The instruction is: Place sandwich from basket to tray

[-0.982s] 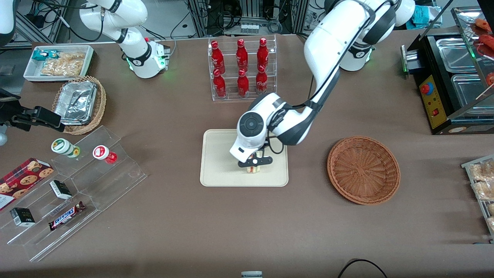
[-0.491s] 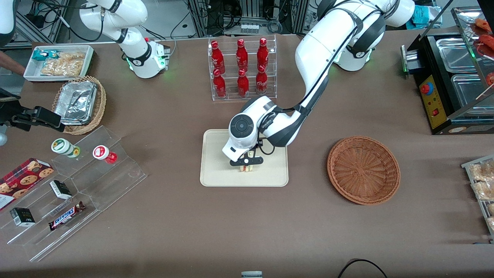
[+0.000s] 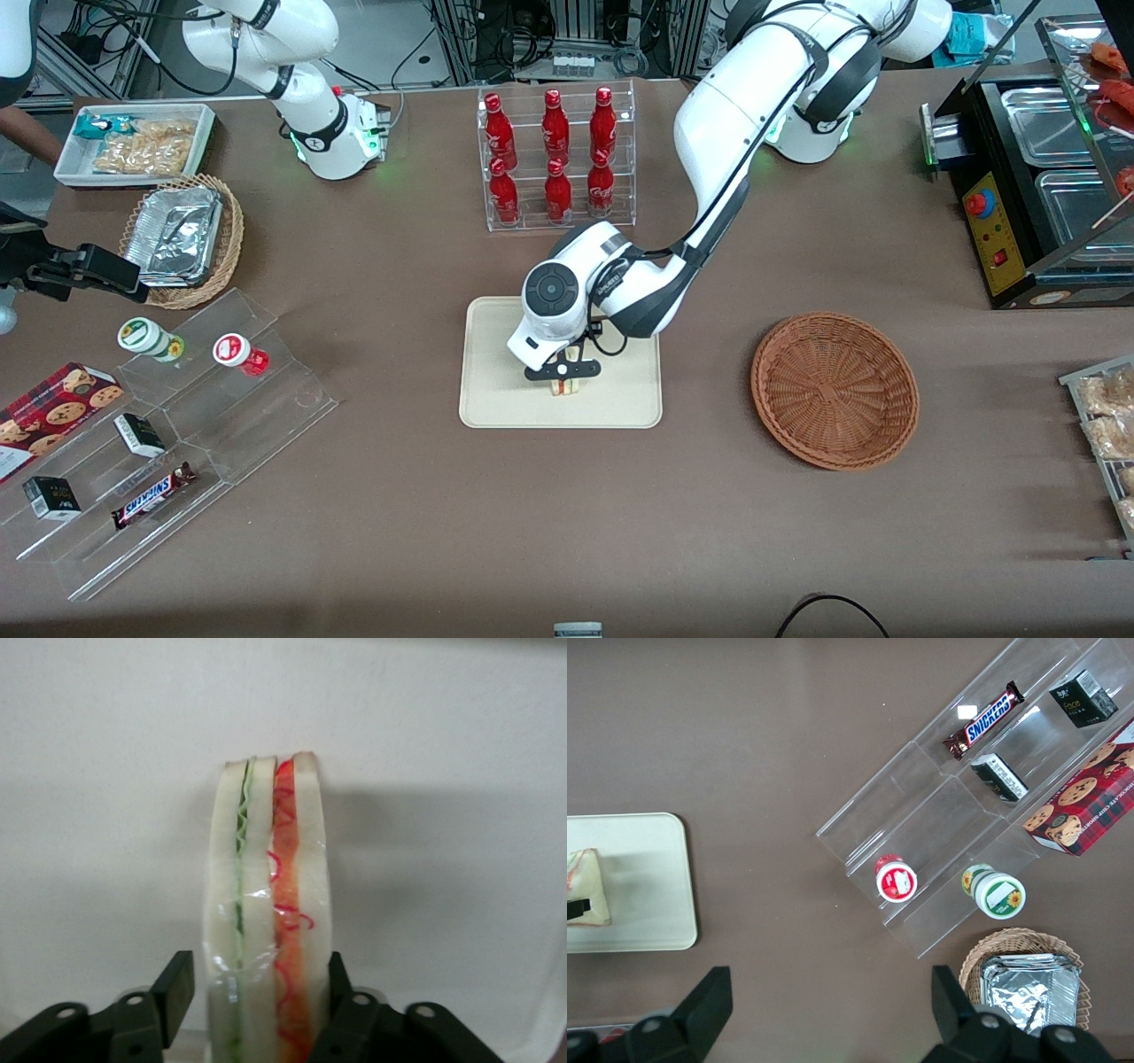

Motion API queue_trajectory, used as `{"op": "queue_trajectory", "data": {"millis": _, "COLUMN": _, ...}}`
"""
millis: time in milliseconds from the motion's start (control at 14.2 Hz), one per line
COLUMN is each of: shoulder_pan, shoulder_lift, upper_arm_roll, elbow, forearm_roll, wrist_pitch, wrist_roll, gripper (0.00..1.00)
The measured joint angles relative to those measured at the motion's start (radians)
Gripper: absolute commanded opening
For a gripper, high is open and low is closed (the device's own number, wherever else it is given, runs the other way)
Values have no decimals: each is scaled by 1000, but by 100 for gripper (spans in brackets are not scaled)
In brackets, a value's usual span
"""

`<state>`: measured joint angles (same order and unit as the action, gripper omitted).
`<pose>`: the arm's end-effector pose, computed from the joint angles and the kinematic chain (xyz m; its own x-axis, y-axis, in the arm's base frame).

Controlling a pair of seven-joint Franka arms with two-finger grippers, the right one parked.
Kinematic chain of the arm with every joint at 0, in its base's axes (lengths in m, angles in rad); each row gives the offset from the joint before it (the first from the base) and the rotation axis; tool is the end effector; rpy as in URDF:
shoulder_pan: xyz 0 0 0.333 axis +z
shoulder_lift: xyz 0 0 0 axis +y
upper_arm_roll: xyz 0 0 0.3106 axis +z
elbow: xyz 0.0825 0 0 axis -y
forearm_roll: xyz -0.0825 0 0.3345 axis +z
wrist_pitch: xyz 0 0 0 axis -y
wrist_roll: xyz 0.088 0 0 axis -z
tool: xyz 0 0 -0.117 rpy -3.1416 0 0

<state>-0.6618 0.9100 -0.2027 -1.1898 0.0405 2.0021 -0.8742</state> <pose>0.4883 -0.5065 0.2437 0.9870 0.0595 -0.1491 0.0625 -0.9979 0.0152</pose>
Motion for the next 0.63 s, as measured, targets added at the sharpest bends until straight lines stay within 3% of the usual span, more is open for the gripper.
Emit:
{"op": "queue_trajectory", "data": {"millis": 281, "shoulder_pan": 53, "shoulder_lift": -94, "upper_arm_roll": 21, "elbow": 29, "forearm_roll": 5, "wrist_pitch": -41, "wrist_roll": 0, "gripper": 100}}
{"op": "queue_trajectory", "data": {"millis": 491, "shoulder_pan": 169, "shoulder_lift": -194, "upper_arm_roll": 24, "elbow": 1, "forearm_roll": 11, "wrist_pitch": -125, "wrist_roll": 70, "gripper": 100}}
{"op": "queue_trajectory", "data": {"millis": 632, "shoulder_pan": 260, "shoulder_lift": -284, "upper_arm_roll": 26, "elbow": -94, "forearm_roll": 12, "wrist_pitch": -139, "wrist_roll": 180, "gripper": 100}}
